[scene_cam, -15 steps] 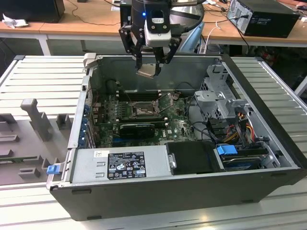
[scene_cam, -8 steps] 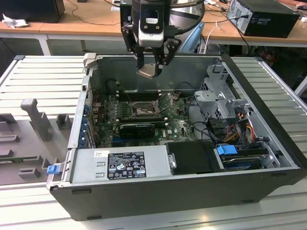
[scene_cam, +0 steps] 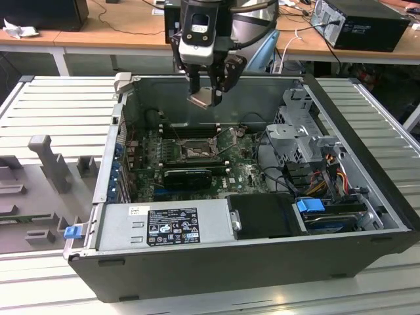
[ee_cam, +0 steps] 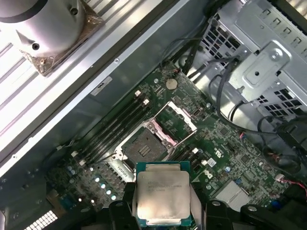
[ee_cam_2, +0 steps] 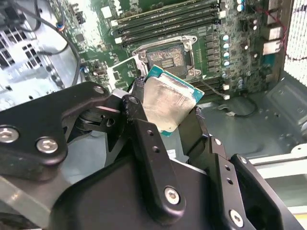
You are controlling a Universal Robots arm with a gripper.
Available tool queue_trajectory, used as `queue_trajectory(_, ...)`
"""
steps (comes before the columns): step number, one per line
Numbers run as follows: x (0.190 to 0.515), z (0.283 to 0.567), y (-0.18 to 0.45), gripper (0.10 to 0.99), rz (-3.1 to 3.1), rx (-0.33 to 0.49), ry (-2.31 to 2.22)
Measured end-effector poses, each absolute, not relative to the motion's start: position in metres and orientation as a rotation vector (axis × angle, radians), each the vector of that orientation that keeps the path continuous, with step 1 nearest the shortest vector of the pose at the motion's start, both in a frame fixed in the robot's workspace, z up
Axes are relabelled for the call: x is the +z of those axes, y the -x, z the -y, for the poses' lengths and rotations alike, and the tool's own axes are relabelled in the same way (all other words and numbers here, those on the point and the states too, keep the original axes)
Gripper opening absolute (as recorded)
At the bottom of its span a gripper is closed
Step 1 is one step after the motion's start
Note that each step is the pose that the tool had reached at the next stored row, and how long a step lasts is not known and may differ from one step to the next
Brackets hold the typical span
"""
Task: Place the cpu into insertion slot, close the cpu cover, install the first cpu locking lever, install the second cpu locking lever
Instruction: 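Place the cpu into insertion slot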
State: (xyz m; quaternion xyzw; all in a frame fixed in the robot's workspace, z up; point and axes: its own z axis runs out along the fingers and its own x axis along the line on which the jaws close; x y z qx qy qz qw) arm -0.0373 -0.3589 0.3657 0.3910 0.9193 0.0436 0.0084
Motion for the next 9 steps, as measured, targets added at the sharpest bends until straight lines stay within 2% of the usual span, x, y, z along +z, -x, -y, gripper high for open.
queue_trajectory(9, 0.3634, 0.3589, 0.0374, 0.533, -2.776, 0.134, -1.415)
